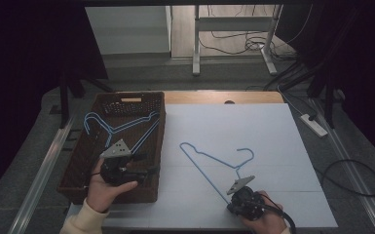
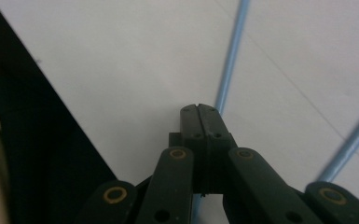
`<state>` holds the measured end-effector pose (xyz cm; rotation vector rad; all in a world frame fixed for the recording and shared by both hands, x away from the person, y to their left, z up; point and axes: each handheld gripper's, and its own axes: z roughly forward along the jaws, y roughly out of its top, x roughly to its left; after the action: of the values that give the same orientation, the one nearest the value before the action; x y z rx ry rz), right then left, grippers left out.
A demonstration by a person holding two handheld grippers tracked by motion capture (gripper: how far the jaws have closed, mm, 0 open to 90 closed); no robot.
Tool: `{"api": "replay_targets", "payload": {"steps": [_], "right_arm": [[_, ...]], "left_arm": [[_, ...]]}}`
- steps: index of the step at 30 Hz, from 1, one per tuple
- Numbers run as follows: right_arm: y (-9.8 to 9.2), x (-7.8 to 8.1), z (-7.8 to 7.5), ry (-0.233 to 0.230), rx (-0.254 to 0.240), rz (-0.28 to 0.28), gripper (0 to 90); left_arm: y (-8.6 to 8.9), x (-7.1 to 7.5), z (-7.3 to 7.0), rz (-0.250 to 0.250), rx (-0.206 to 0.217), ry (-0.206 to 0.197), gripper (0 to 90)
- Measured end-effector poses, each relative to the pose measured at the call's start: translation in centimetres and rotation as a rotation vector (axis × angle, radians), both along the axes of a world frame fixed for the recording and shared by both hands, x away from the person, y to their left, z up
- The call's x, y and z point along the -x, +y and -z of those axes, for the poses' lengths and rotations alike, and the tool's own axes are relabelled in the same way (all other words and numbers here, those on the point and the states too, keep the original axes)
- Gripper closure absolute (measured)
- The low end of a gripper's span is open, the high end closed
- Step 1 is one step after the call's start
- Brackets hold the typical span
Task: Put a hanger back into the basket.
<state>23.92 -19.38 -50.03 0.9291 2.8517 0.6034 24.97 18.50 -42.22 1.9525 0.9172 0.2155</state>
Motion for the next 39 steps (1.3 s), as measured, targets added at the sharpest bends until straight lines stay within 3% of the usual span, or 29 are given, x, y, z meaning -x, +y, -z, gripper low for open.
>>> {"api": "replay_targets", "payload": {"steps": [11, 22, 23, 39], "right_arm": [[-3.0, -2.3, -0.2, -0.041, 0.028, 0.035, 90.0], [-5.2, -5.1, -0.1, -0.079, 0.015, 0.077, 90.0], [-5.7, -5.7, 0.0, -0.065, -0.010, 0.092, 90.0], [-6.3, -7.7, 0.1, -0.085, -0.029, 0.139, 90.0]], "left_arm": [[0.0, 0.0, 0.0, 0.000, -0.002, 0.000, 33.1], [0.0, 0.0, 0.0, -0.002, -0.002, 0.000, 33.0], [0.0, 0.0, 0.0, -0.002, -0.002, 0.000, 33.0], [-0.1, -0.1, 0.1, 0.001, -0.003, 0.002, 33.0]]}}
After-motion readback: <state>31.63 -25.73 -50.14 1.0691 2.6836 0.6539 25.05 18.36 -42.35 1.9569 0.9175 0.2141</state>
